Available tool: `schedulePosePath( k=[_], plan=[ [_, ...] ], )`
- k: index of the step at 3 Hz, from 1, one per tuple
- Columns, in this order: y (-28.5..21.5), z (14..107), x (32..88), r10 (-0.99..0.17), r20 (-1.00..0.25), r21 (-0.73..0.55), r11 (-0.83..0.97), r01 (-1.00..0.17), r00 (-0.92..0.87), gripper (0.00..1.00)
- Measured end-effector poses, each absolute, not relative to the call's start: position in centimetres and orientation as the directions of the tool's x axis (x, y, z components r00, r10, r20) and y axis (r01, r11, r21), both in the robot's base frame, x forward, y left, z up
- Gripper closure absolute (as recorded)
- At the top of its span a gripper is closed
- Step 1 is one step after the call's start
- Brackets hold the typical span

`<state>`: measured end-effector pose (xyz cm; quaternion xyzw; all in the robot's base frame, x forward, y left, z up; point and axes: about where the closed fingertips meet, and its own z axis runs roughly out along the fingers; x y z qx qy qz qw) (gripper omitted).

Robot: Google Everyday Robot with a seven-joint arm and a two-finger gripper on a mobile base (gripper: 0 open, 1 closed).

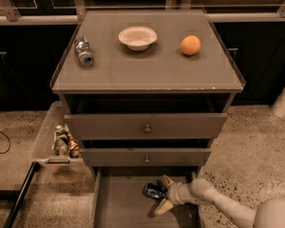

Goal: Pick pepsi can from bottom drawer and place on counter

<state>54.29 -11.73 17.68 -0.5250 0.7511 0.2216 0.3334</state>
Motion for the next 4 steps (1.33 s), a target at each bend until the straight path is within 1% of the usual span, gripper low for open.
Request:
schedulePosePath(
  k=[2,4],
  plan=[
    [-12.3,15.6,56.5,-0.630,-0.752,-0.095,0.394,-0.914,-0.194,0.00],
    [-11.5,13.7,57.0,-0.620,-0.757,-0.073,0.391,-0.917,-0.204,0.00]
  ],
)
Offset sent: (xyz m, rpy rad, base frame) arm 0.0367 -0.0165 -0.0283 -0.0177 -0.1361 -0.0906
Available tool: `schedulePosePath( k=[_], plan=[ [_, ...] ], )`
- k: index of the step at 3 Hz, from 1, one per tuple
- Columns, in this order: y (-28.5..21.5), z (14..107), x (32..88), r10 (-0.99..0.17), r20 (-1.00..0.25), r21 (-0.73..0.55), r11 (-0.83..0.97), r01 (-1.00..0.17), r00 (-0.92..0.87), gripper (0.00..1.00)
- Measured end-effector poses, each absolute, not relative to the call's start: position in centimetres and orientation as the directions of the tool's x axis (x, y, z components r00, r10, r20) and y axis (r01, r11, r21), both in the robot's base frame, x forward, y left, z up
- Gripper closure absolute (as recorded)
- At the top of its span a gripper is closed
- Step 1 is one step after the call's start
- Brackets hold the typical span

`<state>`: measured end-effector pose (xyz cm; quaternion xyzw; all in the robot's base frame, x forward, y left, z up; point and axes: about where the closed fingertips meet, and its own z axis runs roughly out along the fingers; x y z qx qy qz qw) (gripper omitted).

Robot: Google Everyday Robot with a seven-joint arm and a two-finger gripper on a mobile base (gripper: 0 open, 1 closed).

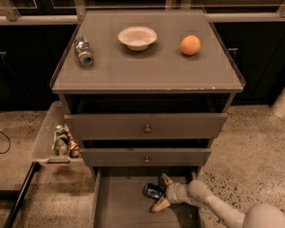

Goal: Pick pepsi can from bottom drawer and place on counter

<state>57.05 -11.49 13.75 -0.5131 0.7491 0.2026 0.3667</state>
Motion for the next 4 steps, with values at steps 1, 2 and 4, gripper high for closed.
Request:
schedulePosePath(
  k=[1,2,4],
  plan=[
    [-11.51,13.75,57.07,-0.620,-0.757,-0.073,0.391,-0.917,-0.204,0.19],
    [-11.50,13.75,57.07,-0.620,-0.757,-0.073,0.391,-0.917,-0.204,0.43],
    [-11.49,13.75,57.06,-0.620,-0.757,-0.073,0.391,-0.917,-0.204,0.89]
  ],
)
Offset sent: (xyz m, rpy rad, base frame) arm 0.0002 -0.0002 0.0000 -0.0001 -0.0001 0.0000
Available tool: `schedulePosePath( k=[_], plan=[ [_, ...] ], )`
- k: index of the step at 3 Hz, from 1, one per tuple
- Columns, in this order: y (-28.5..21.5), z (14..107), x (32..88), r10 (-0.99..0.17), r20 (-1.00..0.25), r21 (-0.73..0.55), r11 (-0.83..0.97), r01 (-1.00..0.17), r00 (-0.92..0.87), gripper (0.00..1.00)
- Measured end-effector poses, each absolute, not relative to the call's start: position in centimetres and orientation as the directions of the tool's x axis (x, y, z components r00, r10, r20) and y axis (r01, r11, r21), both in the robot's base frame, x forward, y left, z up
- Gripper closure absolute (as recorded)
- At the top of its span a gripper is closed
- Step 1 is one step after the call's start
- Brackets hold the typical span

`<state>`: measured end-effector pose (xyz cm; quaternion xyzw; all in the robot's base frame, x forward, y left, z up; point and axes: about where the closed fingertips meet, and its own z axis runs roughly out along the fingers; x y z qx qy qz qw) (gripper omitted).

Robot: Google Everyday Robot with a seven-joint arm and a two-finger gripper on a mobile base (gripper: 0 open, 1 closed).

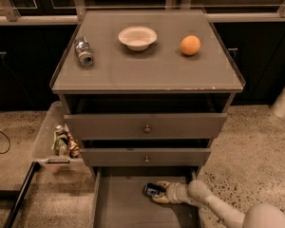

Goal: Pick pepsi can from bottom drawer and place on counter

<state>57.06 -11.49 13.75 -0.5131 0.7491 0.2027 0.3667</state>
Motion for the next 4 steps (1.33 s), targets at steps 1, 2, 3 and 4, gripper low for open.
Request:
schedulePosePath(
  k=[1,2,3,4],
  plan=[
    [-11.5,13.7,57.1,-0.620,-0.757,-0.072,0.391,-0.917,-0.205,1.00],
    [-11.5,13.1,55.3,-0.604,-0.745,0.020,0.405,-0.914,-0.284,1.00],
    [-11.7,13.4,55.0,-0.601,-0.740,0.036,0.413,-0.910,-0.302,1.00],
    [-12.4,17.4,54.9,-0.616,-0.733,0.017,0.405,-0.914,-0.287,1.00]
  ],
)
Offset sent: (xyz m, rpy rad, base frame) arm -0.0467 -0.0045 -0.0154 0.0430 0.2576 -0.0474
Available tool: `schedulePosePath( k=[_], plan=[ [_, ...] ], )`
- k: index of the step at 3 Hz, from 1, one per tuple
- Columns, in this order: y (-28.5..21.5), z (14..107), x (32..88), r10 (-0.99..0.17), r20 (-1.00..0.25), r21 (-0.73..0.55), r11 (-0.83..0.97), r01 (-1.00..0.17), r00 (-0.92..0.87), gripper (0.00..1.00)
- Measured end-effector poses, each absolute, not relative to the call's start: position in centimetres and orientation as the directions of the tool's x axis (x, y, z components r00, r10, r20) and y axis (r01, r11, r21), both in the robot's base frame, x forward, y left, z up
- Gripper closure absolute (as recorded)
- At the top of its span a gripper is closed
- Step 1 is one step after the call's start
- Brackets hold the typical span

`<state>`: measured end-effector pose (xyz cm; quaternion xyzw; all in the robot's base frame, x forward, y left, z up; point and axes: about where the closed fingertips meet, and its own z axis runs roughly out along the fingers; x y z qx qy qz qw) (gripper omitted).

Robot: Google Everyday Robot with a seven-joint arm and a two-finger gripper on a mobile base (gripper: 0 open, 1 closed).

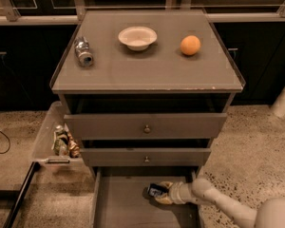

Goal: Pick pepsi can from bottom drawer and place on counter

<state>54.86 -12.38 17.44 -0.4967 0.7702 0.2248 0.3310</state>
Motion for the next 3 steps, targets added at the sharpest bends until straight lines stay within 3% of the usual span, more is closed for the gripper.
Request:
schedulePosePath(
  k=[3],
  plan=[
    [-17.1,39.3,54.5,-0.715,-0.676,-0.203,0.414,-0.888,-0.179,1.00]
  ],
)
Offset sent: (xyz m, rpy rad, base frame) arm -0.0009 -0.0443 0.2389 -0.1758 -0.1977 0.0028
